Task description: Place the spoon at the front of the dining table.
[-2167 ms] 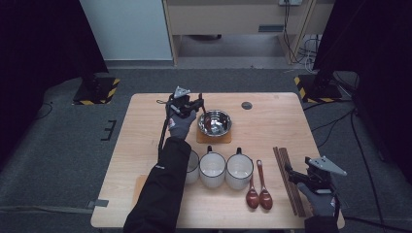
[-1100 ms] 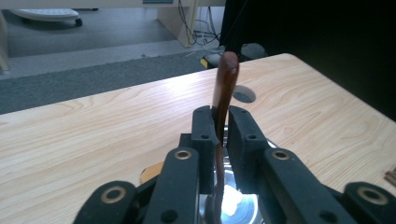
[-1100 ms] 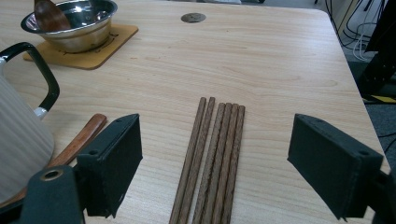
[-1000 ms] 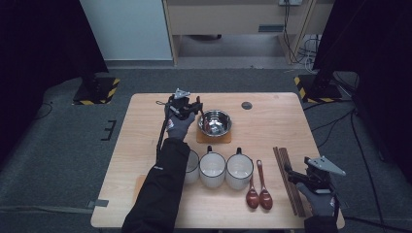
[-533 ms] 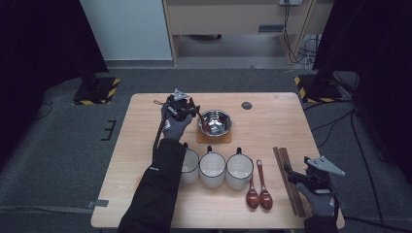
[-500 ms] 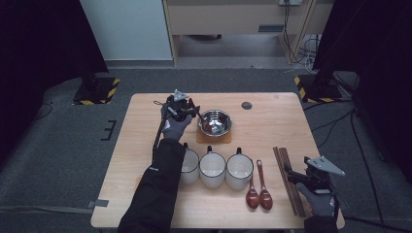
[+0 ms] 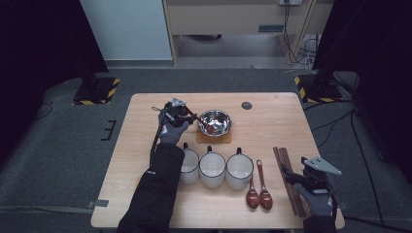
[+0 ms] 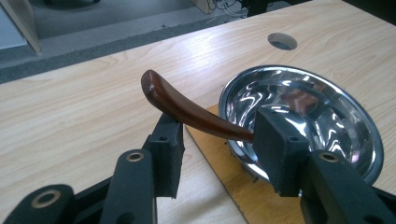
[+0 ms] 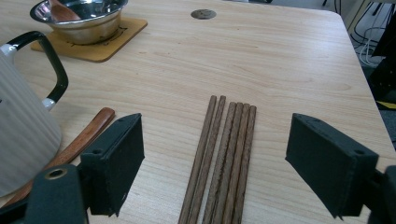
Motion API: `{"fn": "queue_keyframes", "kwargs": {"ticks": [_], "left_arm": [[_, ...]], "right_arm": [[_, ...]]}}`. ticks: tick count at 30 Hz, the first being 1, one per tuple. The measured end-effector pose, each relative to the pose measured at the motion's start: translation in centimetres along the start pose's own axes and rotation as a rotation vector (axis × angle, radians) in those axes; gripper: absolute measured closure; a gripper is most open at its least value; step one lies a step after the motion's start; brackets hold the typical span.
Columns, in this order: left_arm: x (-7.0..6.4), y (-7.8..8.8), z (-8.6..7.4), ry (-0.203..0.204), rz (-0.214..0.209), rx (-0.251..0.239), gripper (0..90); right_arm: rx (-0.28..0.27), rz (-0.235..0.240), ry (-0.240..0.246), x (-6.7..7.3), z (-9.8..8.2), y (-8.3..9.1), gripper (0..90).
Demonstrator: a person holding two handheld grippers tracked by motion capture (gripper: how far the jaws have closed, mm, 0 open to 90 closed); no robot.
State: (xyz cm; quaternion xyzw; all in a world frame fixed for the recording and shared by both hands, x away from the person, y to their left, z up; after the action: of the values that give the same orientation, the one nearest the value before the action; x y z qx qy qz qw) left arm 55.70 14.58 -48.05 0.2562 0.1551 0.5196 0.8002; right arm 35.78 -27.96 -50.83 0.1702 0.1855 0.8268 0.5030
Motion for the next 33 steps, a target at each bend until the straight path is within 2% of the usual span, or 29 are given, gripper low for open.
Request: {"fn": "queue_keyframes", "kwargs": {"ticks": [3,5,10,16,25,29,33], "left_arm": [[0.2,-0.3,-0.5,0.008,-0.005,0.012,51.5],[0.1,-0.5,-0.8,0.000,-0.007,0.027,50.7],[0.2,-0.7,-1.2,0.006,-0.013,0.031,49.9],[0.4,-0.6,-1.8,0.013,-0.022,0.048,48.0],[0.9,-0.7,-2.6,0.014,-0.029,0.076,43.8],[1.3,-0.4,-3.1,0.009,-0.025,0.085,42.9],[2.1,0.4,-3.6,0.027,-0.020,0.075,41.9]], "right_arm": [[-0.001,0.009,-0.002,0.2,0.0,-0.1,19.6],[0.000,0.016,0.000,0.2,0.1,-0.2,19.9],[-0.008,0.024,-0.006,0.4,0.2,-0.3,22.5],[-0.021,0.025,0.001,0.4,0.5,-0.2,29.0],[-0.045,0.038,0.021,0.7,1.2,-0.2,31.4],[-0.043,0.051,0.027,0.8,1.4,-0.3,32.7],[-0.061,0.054,0.034,0.8,1.8,-0.2,33.8]]}}
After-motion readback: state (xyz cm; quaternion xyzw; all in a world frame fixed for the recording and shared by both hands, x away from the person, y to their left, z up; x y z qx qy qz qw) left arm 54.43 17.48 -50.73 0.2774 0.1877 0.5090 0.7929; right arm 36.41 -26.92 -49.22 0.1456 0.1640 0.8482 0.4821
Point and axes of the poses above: each handheld gripper's, and its own axes: y roughly backward along the jaws, z roughly out of its top, x roughly to its left, the point moved 3 cm from there along -y, roughly forward along the jaws, and after that the axes turned 9 degrees about z, right-handed, at the moved point
